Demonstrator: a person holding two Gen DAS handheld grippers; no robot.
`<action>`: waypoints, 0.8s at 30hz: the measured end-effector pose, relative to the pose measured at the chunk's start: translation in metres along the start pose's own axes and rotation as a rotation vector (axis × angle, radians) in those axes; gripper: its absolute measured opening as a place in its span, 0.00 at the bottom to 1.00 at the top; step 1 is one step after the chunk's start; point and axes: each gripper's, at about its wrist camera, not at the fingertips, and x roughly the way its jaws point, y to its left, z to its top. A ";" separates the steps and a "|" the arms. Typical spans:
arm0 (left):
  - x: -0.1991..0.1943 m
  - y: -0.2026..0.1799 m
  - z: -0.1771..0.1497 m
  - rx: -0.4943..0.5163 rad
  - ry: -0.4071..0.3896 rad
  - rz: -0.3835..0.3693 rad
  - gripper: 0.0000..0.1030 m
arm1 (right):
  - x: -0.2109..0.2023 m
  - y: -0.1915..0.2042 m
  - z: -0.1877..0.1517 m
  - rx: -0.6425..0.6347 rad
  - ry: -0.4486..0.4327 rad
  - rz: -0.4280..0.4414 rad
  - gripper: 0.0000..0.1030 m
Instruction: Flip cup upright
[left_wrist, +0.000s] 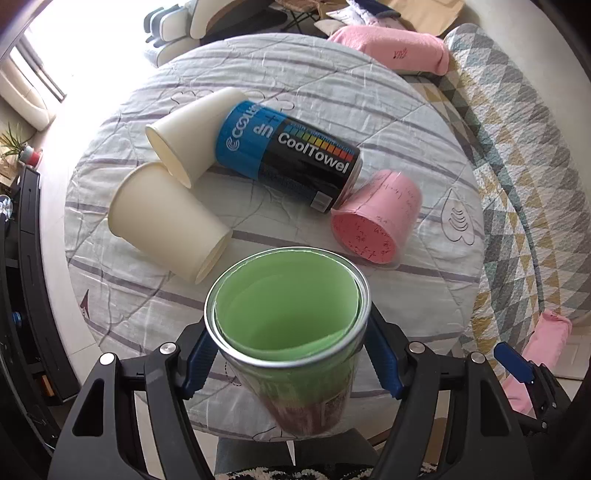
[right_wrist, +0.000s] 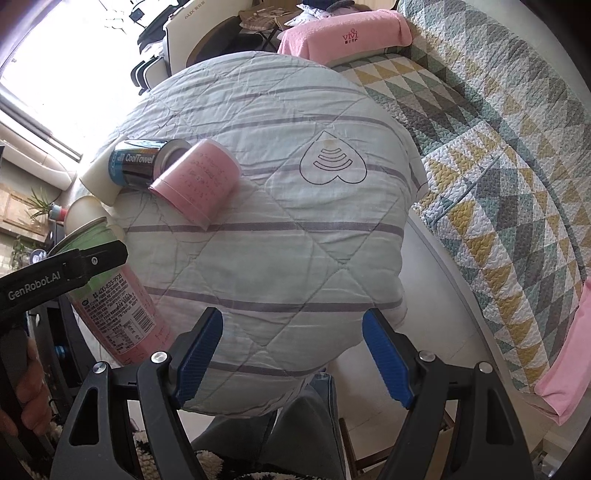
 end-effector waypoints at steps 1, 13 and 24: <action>-0.004 0.000 0.000 0.003 -0.013 0.002 0.71 | -0.002 0.000 0.000 0.002 -0.005 0.001 0.77; -0.016 -0.013 0.002 0.052 -0.044 0.022 0.69 | -0.011 -0.001 -0.004 0.032 -0.025 0.011 0.77; -0.010 -0.016 0.003 0.039 -0.020 -0.003 0.85 | -0.012 -0.007 -0.011 0.054 -0.022 0.002 0.77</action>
